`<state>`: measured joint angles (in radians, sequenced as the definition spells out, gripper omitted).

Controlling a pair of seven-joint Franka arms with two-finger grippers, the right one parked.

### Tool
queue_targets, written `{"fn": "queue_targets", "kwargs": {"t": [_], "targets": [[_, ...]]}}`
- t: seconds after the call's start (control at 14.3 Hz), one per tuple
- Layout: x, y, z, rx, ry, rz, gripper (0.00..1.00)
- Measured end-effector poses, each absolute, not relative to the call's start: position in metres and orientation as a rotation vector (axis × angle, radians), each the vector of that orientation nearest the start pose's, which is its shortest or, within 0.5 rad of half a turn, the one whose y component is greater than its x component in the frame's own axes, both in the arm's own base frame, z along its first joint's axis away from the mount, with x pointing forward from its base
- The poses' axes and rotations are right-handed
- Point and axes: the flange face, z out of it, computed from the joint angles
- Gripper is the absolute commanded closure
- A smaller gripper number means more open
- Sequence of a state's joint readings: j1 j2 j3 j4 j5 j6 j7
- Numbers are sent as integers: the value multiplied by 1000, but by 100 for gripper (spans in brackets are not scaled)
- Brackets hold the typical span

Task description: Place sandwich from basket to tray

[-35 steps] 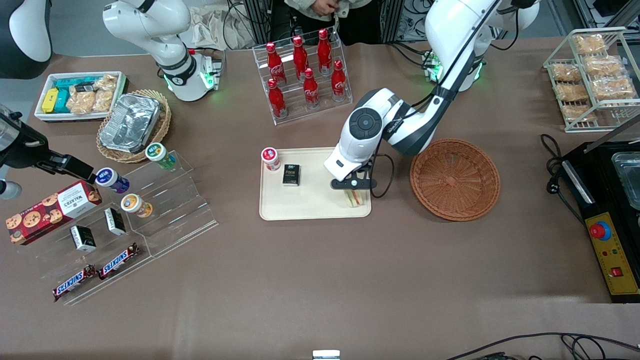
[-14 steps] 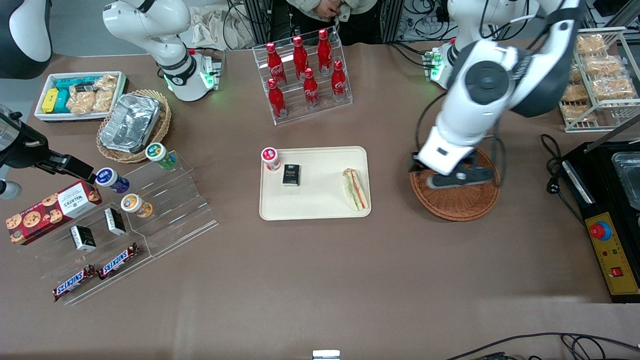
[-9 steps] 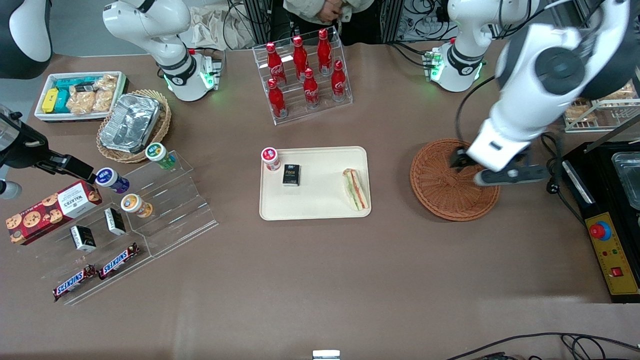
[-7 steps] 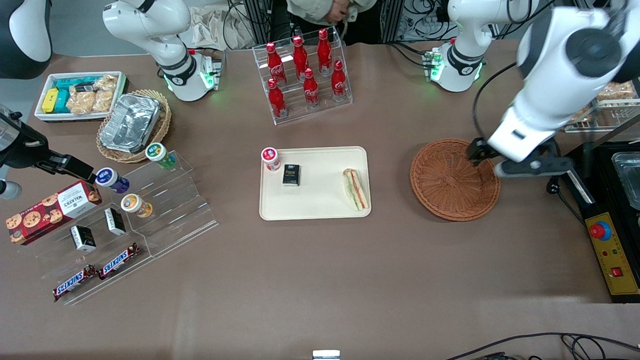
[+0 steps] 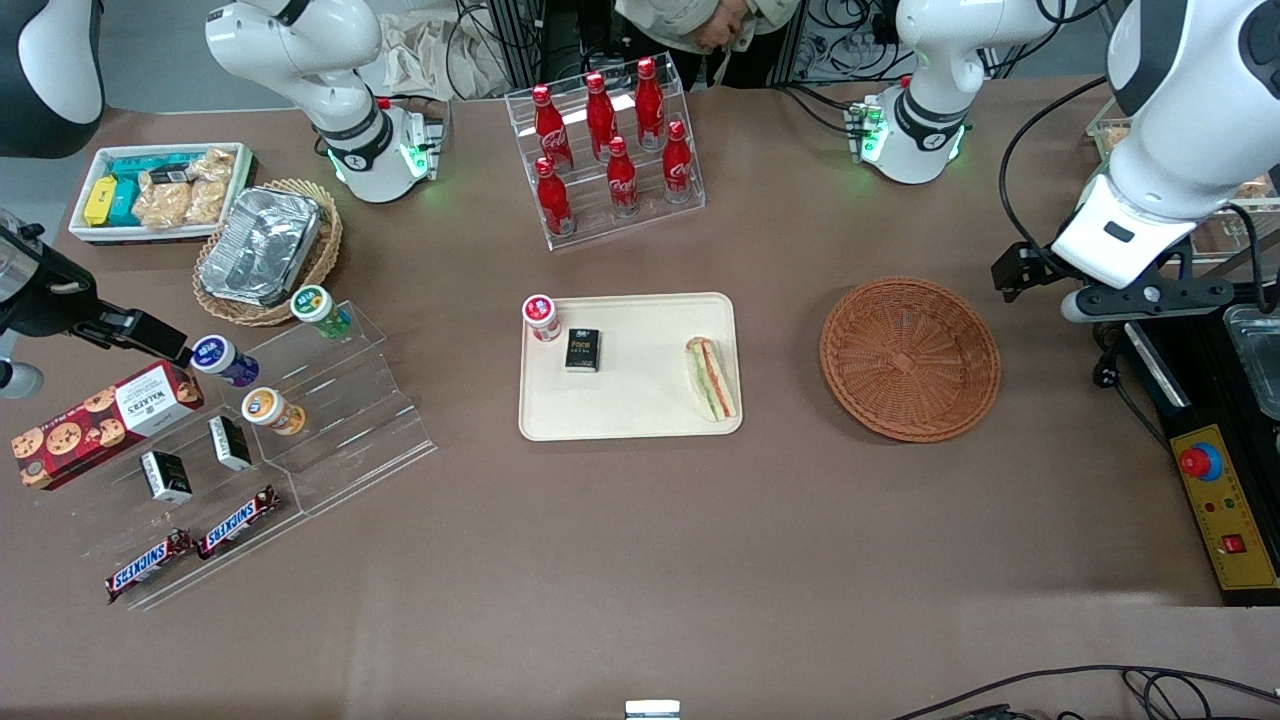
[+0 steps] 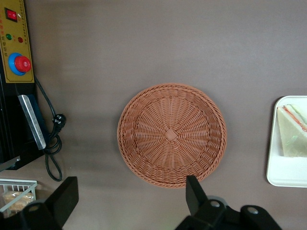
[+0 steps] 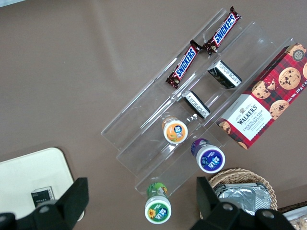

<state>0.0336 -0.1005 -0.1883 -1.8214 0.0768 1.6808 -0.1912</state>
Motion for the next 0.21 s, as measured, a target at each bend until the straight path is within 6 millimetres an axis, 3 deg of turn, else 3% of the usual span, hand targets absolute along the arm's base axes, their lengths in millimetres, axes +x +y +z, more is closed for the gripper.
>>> {"fn": "queue_targets", "kwargs": {"t": [0.21], "targets": [[519, -51, 576, -3076, -128, 93, 1]]}}
